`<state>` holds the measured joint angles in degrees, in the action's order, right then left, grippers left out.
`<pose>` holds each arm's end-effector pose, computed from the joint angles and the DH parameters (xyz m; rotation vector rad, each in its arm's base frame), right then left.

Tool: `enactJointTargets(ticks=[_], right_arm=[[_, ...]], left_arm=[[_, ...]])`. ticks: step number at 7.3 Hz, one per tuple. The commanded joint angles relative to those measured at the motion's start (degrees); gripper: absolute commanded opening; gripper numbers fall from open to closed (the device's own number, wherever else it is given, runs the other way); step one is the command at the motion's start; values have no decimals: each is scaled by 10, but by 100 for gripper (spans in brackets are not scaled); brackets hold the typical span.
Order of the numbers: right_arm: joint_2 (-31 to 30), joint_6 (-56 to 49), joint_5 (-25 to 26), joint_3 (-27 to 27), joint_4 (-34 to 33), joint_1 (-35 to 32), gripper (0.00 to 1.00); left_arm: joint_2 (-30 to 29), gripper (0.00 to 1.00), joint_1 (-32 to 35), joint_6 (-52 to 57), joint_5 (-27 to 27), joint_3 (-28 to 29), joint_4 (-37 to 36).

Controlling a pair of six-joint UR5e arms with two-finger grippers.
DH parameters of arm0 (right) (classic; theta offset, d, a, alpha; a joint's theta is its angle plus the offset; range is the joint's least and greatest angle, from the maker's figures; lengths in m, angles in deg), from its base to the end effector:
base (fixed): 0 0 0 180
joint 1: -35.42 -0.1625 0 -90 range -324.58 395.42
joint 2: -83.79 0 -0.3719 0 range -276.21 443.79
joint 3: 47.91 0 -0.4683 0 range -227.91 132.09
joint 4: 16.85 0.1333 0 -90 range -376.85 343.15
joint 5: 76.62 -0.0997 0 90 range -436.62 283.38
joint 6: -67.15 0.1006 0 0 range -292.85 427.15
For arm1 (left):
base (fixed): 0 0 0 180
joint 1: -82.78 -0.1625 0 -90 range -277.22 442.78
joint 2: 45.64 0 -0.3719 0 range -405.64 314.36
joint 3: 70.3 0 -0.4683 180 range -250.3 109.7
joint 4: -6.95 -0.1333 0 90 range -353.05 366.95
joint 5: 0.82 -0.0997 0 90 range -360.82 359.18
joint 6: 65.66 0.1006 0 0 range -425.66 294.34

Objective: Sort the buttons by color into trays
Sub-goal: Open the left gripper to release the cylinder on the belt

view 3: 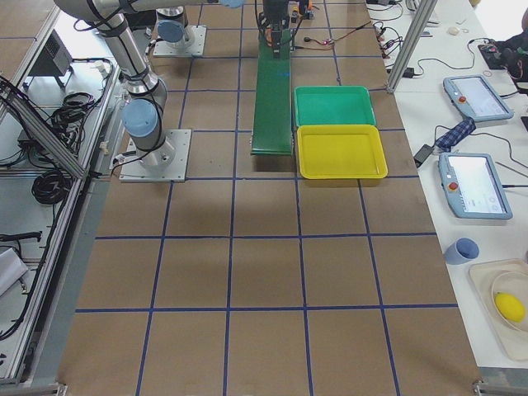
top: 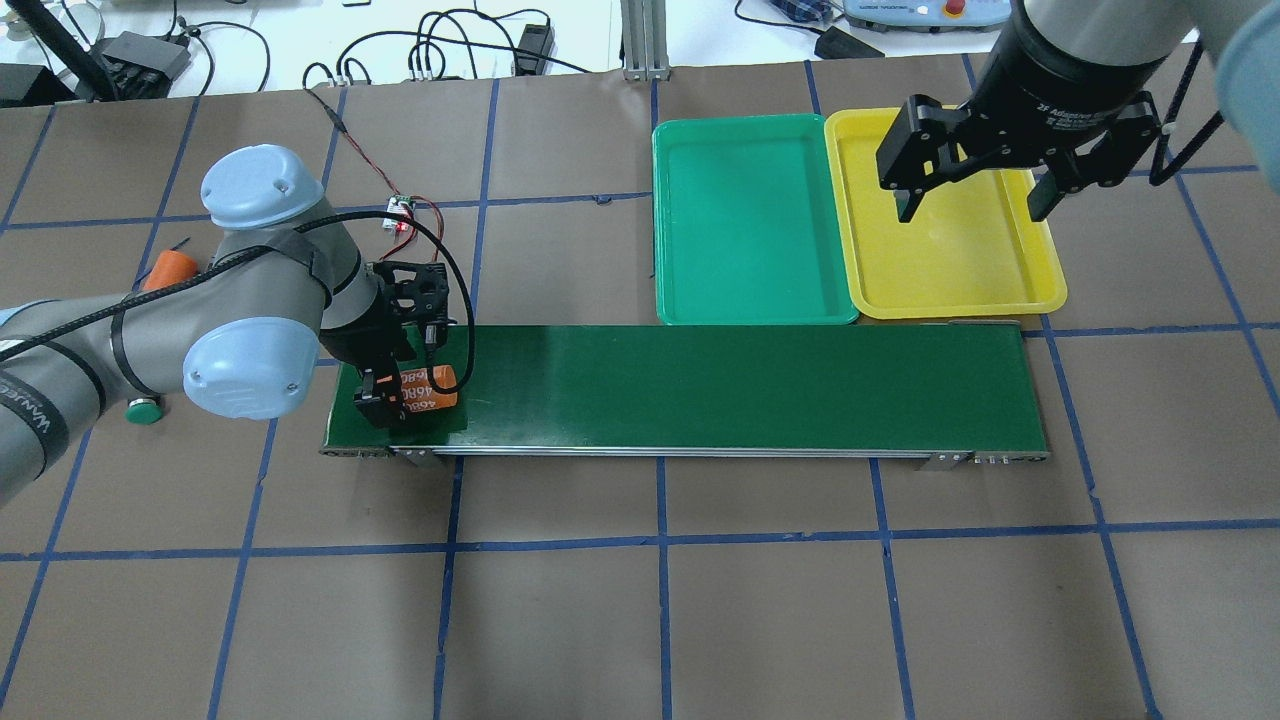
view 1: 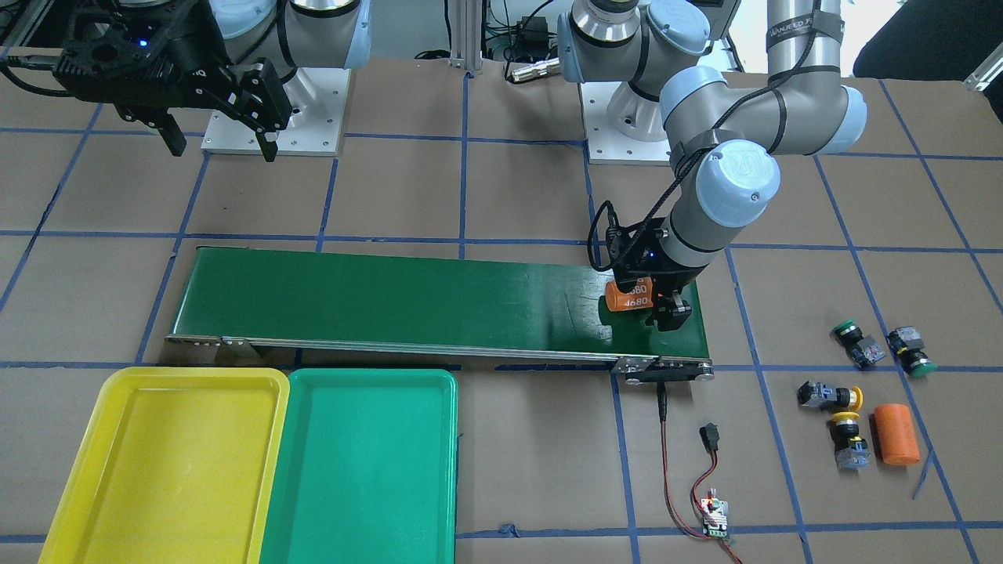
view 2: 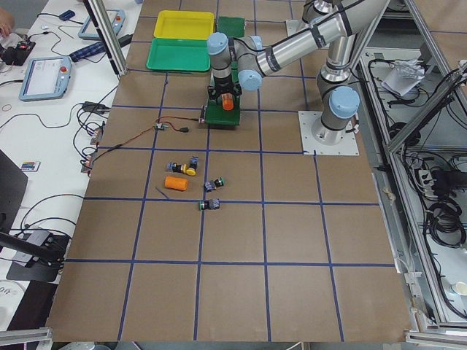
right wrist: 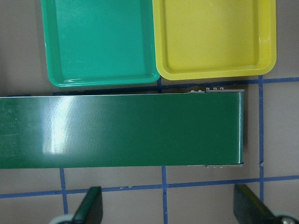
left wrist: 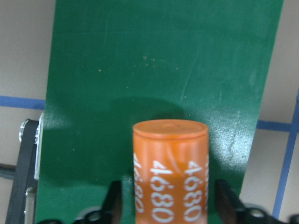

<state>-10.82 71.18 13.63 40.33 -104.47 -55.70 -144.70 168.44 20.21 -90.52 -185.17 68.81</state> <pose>0.1434 -0.5393 0.4917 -0.0799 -3.1374 0.1095 -0.0929 -0.5448 0.1582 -2.0007 -2.3214 -0.1037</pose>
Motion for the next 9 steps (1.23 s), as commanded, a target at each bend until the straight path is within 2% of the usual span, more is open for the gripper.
enactJointTargets(ticks=[1, 5, 6, 7, 9], right_arm=[[0, 0, -1, 0, 0, 1, 100], [0, 0, -1, 1, 0, 1, 100], [0, -1, -1, 1, 1, 1, 100], [1, -1, -1, 1, 1, 1, 100], [1, -3, -1, 1, 2, 2, 100]], left_arm=[[29, 100, 0, -2, 1, 5, 9], [102, 100, -9, -32, 5, 42, 175], [105, 100, -41, -28, 5, 71, 205], [87, 100, -85, -15, 10, 105, 233], [44, 100, -117, 39, 8, 125, 214]])
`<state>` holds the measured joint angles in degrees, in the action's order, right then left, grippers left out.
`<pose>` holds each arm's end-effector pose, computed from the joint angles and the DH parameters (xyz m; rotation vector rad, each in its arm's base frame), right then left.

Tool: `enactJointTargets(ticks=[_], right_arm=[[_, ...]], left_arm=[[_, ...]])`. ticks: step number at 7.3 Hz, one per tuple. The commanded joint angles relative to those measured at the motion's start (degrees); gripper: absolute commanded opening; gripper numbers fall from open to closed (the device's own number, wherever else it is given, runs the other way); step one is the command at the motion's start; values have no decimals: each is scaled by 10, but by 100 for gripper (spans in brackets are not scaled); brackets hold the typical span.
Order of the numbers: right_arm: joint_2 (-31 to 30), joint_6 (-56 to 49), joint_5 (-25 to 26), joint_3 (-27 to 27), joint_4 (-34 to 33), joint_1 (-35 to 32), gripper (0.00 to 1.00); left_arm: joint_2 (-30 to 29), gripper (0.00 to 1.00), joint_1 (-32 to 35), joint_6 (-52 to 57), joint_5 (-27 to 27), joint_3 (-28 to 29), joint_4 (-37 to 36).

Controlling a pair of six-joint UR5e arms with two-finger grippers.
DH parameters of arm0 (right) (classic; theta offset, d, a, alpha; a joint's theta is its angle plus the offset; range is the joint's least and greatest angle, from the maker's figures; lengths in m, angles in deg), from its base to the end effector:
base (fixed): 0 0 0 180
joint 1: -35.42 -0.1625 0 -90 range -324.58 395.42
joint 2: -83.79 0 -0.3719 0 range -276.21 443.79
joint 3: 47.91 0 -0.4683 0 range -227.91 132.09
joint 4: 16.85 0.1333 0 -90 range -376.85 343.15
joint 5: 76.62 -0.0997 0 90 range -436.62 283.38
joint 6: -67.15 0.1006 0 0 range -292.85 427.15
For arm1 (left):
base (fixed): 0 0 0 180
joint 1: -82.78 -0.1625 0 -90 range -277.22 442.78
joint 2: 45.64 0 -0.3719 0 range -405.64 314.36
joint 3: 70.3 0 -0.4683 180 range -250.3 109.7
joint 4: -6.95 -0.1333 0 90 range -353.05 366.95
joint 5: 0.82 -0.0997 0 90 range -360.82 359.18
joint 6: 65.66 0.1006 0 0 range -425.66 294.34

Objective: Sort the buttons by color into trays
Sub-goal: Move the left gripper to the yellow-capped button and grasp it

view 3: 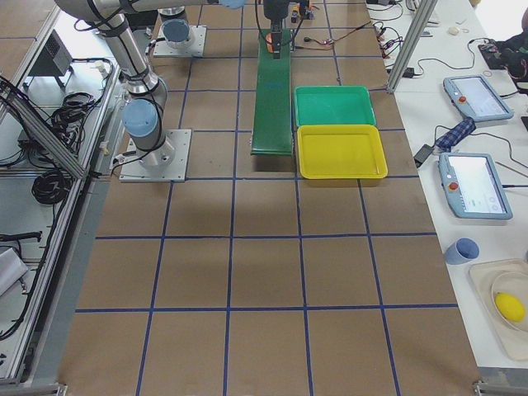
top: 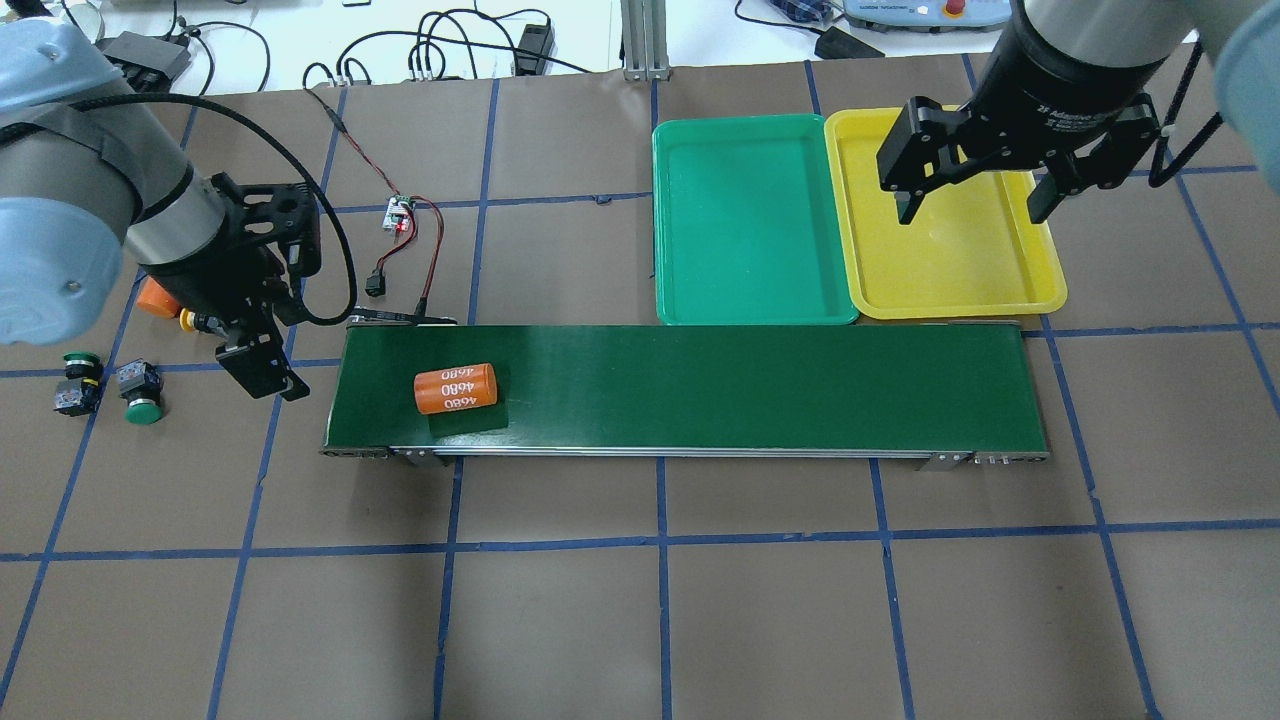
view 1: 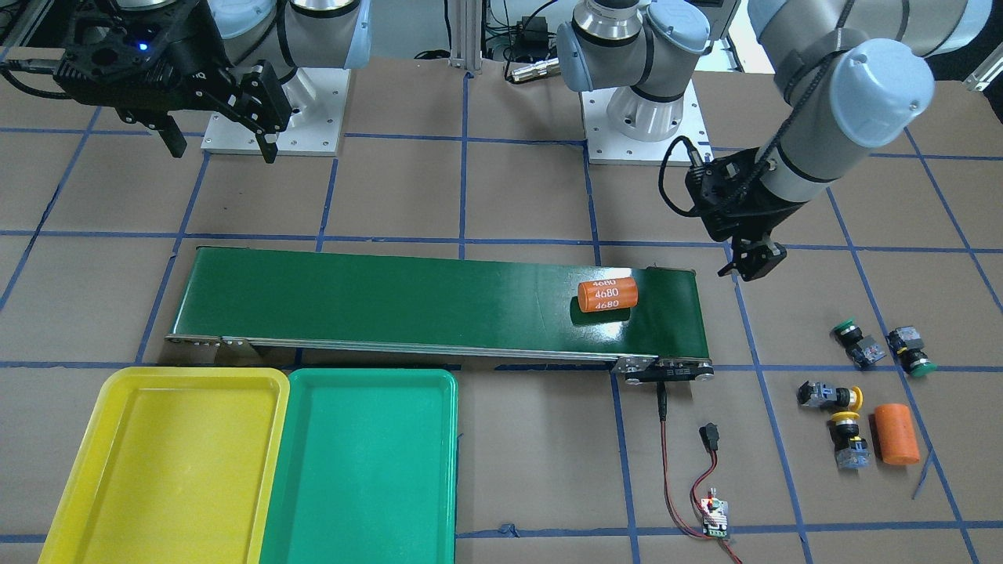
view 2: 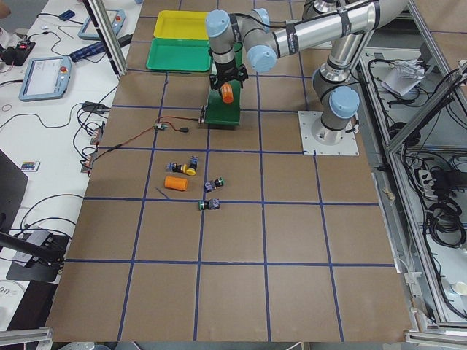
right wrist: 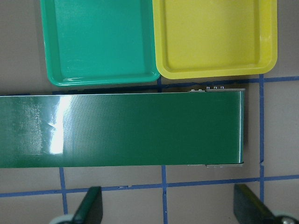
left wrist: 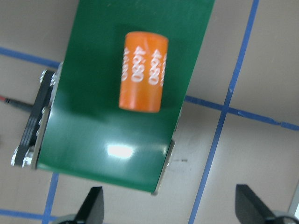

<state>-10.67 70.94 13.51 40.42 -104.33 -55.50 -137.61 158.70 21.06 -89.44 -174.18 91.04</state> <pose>0.1418 -0.5403 0.4892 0.0787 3.1387 -0.0990 0.0007 -0.5608 0.2900 -1.7681 -2.4105 -0.1380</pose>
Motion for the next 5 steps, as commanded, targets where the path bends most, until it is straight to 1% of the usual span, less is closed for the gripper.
enactJointTargets(ticks=[1, 2, 3, 4, 5], right_arm=[[1, 0, 0, 0, -1, 0, 100], [0, -1, 0, 0, 2, 0, 100], [2, -4, 0, 0, 2, 0, 100], [2, -6, 1, 0, 5, 2, 100], [2, -5, 1, 0, 5, 1, 100]], left_arm=[[-59, 100, -39, 56, -5, 24, -57], [-103, 100, -59, 95, -7, 46, -87], [-149, 100, -72, 97, -19, 87, -117], [-191, 100, -85, 97, -21, 135, -118], [-224, 100, -99, 70, -25, 174, -118]])
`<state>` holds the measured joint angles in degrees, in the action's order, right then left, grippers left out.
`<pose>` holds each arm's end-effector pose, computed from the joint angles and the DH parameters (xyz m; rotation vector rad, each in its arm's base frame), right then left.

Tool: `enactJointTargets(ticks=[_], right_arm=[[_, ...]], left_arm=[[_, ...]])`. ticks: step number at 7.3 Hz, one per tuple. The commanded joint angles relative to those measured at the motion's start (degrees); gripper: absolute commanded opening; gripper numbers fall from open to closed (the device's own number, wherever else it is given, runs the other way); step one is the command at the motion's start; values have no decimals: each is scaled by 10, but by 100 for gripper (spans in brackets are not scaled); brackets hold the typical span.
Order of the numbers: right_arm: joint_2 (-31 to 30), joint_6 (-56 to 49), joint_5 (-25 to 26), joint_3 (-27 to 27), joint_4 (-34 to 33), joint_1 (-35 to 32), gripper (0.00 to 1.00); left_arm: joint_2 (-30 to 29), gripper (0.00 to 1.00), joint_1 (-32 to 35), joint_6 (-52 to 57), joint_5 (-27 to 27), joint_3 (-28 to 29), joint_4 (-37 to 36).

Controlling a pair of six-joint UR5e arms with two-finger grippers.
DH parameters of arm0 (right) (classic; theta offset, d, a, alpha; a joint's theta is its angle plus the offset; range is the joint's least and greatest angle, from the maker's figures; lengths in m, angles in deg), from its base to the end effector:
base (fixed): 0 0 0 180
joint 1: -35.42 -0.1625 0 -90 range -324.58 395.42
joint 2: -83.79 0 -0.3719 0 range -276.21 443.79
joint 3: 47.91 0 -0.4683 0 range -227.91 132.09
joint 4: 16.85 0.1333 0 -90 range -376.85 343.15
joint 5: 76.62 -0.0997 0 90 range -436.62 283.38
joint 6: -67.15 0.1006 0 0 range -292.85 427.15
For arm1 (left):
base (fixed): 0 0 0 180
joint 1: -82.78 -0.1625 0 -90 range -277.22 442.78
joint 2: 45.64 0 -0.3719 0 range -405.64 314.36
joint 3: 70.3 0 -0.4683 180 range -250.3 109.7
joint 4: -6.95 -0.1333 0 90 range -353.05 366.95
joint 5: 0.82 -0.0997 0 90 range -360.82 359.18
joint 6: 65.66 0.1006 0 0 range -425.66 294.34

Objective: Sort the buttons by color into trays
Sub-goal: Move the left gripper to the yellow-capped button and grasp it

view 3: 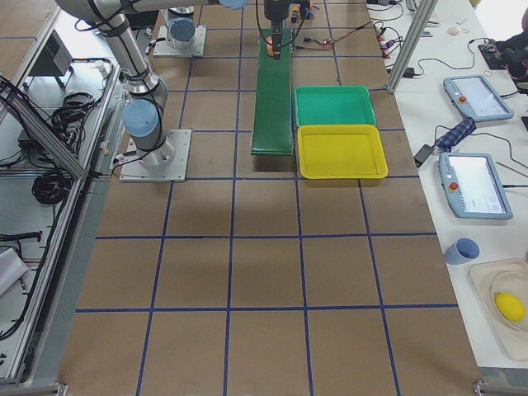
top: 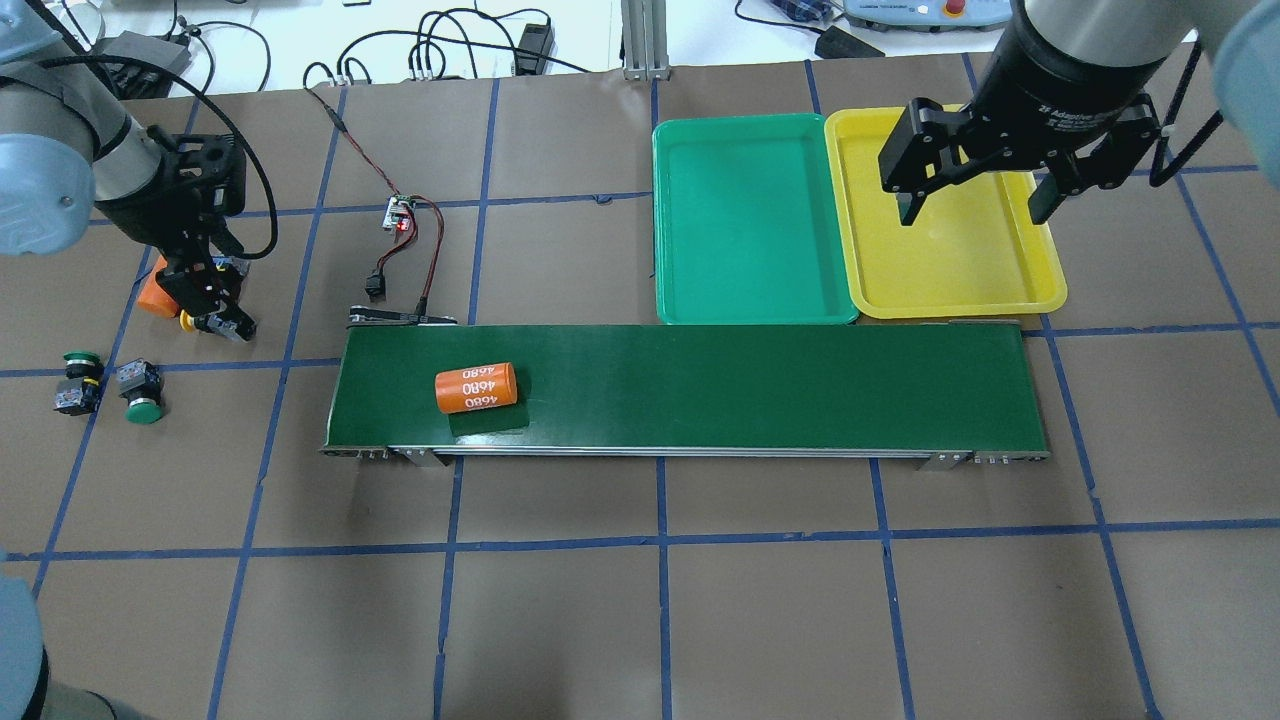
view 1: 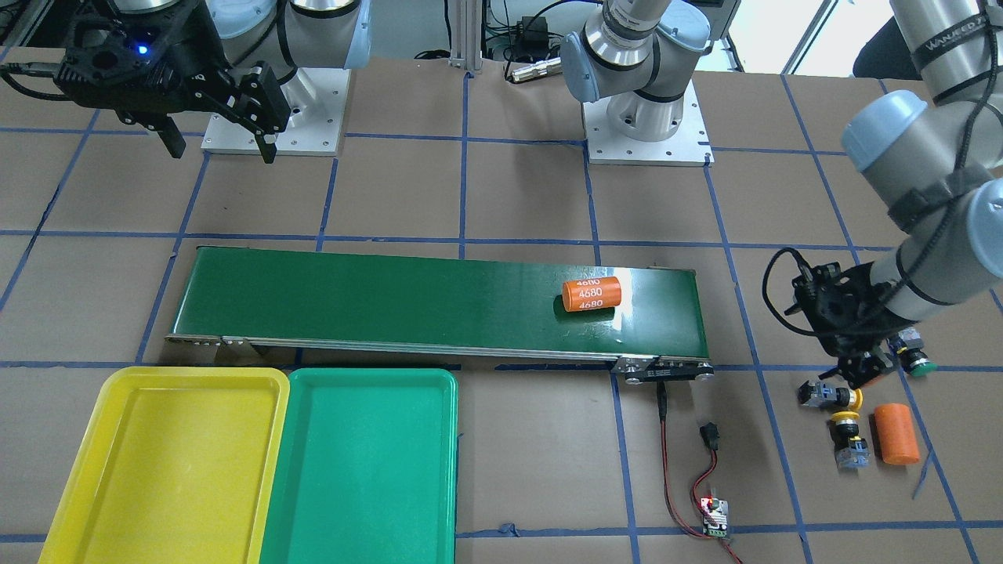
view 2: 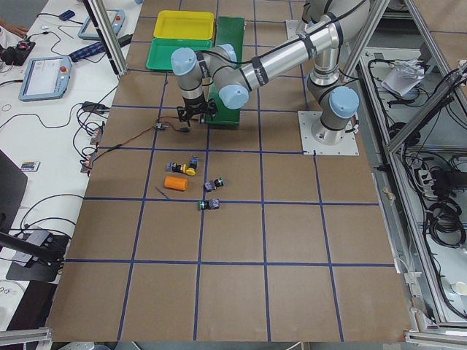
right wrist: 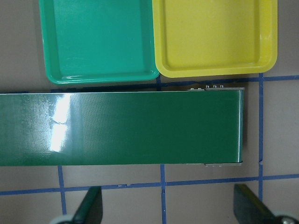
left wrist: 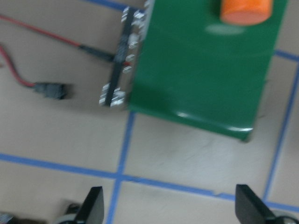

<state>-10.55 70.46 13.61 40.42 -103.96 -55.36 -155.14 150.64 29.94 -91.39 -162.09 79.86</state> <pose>0.1403 -0.5408 0.4873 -0.0695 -3.1376 0.0856 0.1234 -0.6543 0.2354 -1.8443 -2.4707 -0.0716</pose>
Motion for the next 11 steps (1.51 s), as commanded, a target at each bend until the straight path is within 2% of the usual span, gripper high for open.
enactJointTargets(ticks=[1, 3, 4, 7, 11], right_arm=[[-1, -1, 0, 0, 1, 1, 100], [-4, 0, 0, -1, 4, 2, 100], [-3, 2, -1, 0, 5, 1, 100], [-3, 3, -1, 0, 4, 0, 100], [-3, 4, 2, 0, 4, 3, 100]], left_arm=[[-75, 100, -44, -83, -5, 85, -8], [-128, 100, -55, -103, -7, 100, -10], [-135, 100, -55, -95, -4, 87, -4], [-134, 100, -49, 72, -17, 51, -2], [-156, 100, -46, 132, -22, 56, -33]])
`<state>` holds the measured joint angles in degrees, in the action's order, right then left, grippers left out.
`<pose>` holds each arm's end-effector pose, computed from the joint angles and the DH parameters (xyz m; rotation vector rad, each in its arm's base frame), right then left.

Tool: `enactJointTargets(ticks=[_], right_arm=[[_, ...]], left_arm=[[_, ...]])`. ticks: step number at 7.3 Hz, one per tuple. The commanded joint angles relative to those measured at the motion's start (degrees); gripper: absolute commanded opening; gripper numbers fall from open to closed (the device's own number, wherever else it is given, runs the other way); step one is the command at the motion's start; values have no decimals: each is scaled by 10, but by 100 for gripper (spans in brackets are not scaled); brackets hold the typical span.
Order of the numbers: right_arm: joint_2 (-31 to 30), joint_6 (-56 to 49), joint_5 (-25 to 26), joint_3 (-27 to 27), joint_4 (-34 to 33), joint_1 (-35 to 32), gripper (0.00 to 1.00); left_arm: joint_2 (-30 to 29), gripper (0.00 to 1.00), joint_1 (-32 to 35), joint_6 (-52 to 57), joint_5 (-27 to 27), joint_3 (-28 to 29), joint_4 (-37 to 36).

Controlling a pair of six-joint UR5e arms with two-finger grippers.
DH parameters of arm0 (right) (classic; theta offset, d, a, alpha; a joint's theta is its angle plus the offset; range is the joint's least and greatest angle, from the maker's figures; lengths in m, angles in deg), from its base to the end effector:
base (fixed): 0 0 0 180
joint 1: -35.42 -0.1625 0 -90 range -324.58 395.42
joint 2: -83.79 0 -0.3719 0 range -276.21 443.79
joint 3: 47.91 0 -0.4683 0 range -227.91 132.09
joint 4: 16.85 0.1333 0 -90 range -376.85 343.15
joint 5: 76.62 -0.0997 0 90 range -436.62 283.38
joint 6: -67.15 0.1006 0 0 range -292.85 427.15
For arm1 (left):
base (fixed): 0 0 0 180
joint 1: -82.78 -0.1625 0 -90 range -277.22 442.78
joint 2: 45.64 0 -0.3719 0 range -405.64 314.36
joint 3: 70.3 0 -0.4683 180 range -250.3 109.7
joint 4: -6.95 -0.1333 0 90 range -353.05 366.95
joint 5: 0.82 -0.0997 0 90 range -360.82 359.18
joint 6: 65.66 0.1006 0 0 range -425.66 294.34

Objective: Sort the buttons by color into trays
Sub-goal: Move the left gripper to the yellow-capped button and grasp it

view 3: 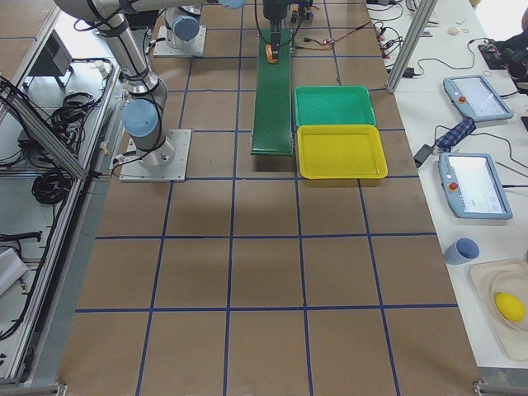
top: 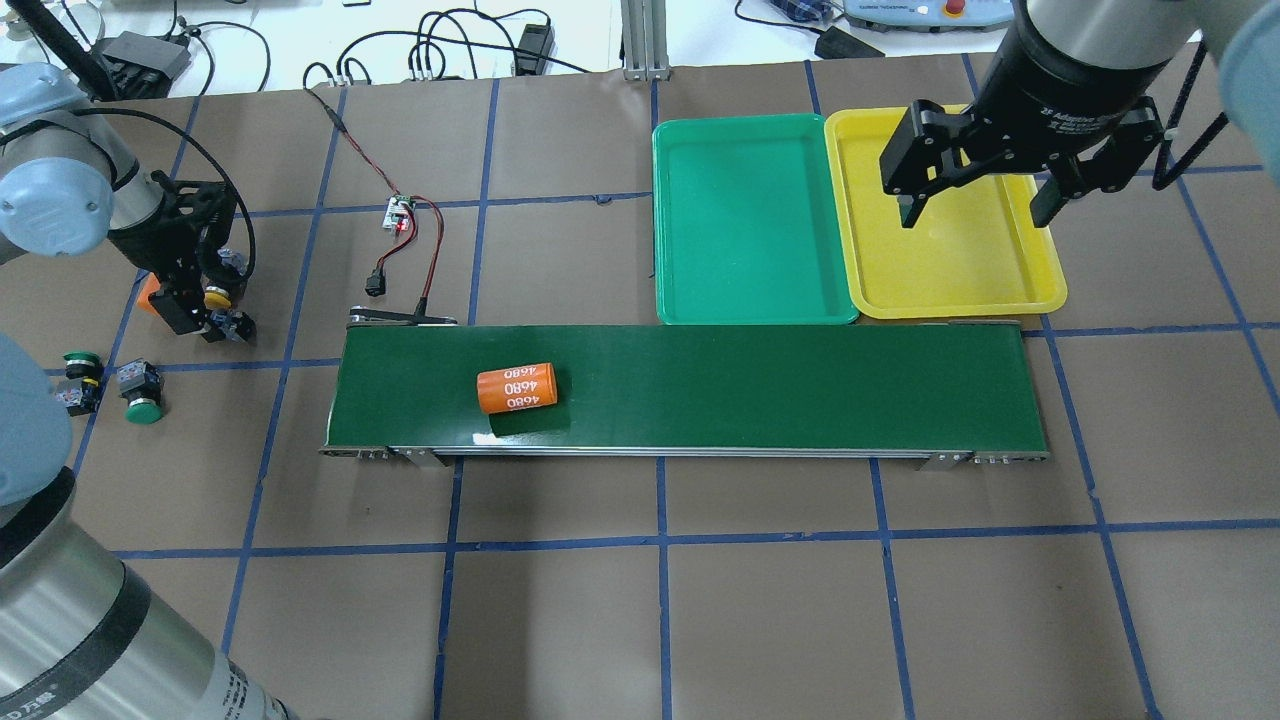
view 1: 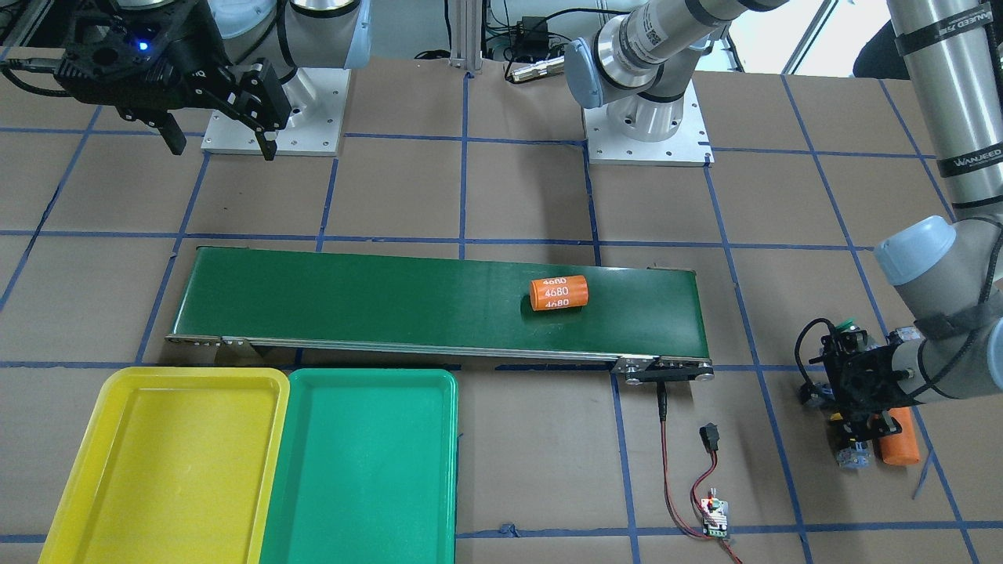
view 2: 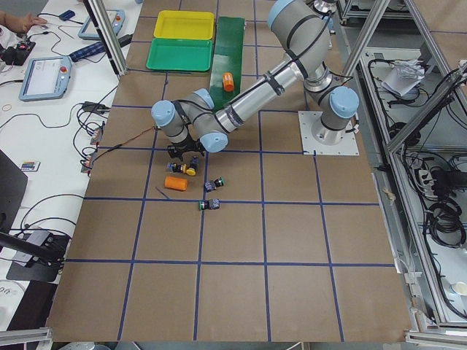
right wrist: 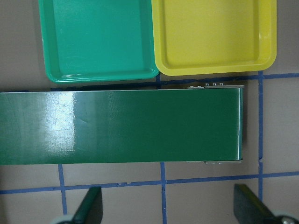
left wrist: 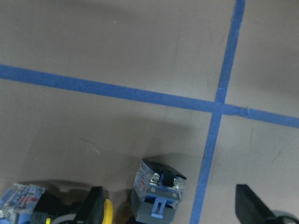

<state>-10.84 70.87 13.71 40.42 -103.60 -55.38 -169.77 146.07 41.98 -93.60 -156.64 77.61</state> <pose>0.1403 -0.5385 0.4894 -0.0802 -3.1358 0.0838 0.1957 -0.6747 0.1150 -1.9368 -2.2596 -0.1790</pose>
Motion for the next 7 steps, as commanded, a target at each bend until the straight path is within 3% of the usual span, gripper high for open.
enactJointTargets(ticks=[1, 5, 7], right_arm=[[0, 2, 0, 0, 0, -1, 100], [0, 2, -2, 8, -3, -1, 100], [-2, 2, 0, 8, -2, 2, 100]], left_arm=[[-11, 100, 0, 19, -1, 1, -11], [-26, 99, 2, 25, 2, -1, -32], [-27, 45, 2, 48, 7, -2, -32]])
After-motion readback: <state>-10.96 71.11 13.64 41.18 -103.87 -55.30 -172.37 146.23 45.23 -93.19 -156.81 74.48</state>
